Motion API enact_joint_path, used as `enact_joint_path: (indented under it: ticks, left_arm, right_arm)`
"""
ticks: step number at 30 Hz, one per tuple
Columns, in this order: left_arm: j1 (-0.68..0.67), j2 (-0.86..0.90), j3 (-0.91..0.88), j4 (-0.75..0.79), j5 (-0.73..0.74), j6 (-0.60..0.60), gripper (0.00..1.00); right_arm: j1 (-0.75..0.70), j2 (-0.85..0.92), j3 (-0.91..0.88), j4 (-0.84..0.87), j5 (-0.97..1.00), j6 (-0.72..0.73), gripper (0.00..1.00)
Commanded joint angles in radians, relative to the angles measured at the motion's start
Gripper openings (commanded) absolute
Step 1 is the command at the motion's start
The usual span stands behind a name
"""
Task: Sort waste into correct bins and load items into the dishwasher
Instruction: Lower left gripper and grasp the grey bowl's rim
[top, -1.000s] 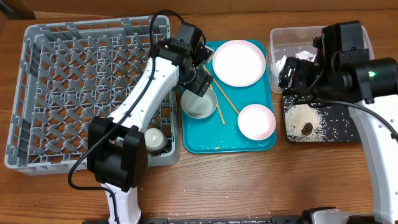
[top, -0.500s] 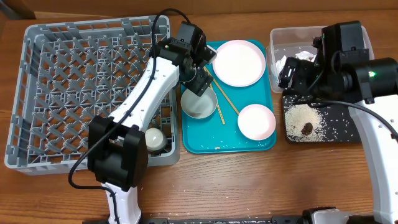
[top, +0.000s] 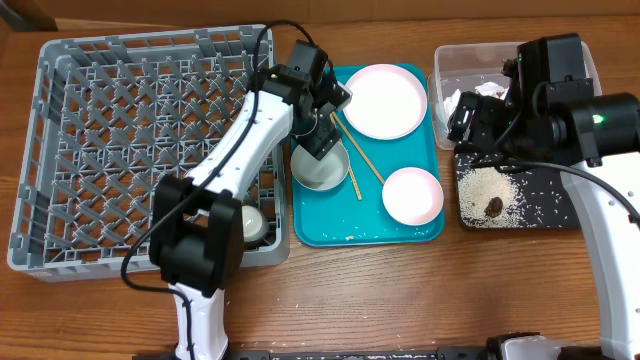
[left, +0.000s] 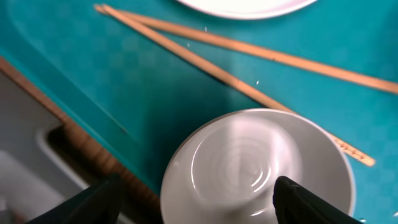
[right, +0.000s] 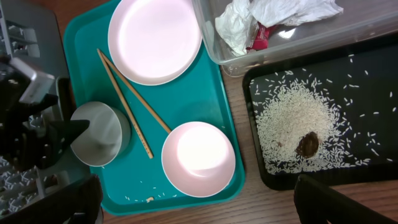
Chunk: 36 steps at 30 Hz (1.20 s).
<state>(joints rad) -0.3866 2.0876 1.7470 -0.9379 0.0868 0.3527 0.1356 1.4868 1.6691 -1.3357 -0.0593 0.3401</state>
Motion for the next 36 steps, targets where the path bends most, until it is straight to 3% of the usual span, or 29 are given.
enact_joint_path:
  ticks: [1, 4, 8, 36]
  left_arm:
    - [-0.007, 0.048, -0.011, -0.004, 0.018, 0.028, 0.76]
    - [-0.006, 0.060, -0.011, -0.003, 0.018, 0.026, 0.67]
    - [-0.007, 0.061, -0.011, -0.003, 0.018, 0.025, 0.64]
    - [-0.006, 0.093, -0.011, 0.003, 0.018, 0.037, 0.60]
  right_arm:
    - [0.000, -0.005, 0.019, 0.002, 0.014, 0.004, 1.00]
    - [0.000, -0.005, 0.019, 0.002, 0.014, 0.001, 1.00]
    - [0.000, -0.005, 0.019, 0.002, 0.014, 0.001, 1.00]
    - [0.000, -0.005, 0.019, 0.002, 0.014, 0.001, 1.00]
